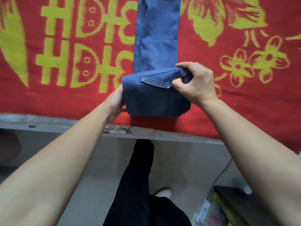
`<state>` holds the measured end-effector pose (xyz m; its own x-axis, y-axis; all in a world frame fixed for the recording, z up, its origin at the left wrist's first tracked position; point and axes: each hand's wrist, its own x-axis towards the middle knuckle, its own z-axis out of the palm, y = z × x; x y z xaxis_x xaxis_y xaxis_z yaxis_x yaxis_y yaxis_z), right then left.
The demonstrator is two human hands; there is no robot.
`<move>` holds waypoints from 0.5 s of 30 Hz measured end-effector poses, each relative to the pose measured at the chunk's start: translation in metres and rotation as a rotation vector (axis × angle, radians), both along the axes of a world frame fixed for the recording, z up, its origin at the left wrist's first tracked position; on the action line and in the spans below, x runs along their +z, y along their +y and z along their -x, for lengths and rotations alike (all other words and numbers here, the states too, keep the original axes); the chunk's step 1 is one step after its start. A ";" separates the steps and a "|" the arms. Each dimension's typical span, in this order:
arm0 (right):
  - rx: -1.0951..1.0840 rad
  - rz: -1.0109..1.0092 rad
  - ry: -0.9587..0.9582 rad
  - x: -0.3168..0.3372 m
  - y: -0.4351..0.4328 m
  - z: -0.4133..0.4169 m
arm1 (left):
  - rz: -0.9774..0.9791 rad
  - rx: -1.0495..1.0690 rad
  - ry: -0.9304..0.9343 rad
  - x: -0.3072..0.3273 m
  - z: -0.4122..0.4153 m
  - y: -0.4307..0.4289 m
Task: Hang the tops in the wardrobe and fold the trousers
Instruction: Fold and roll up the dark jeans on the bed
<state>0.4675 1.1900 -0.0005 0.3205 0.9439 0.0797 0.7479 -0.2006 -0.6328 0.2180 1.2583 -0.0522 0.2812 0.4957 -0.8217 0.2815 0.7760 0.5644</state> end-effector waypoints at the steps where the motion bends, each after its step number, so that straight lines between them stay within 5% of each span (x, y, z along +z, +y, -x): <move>1: -0.042 0.002 0.022 -0.005 0.020 -0.005 | 0.039 -0.006 -0.042 -0.004 -0.002 0.009; 6: -0.144 0.107 -0.001 -0.053 0.099 -0.028 | 0.038 0.052 -0.241 -0.027 -0.028 0.044; 10: -0.134 0.173 -0.223 -0.086 0.106 -0.023 | -0.198 -0.001 0.073 -0.064 -0.039 0.065; 15: 0.113 0.205 -0.460 -0.107 0.064 -0.005 | -0.430 -0.088 0.217 -0.086 -0.054 0.076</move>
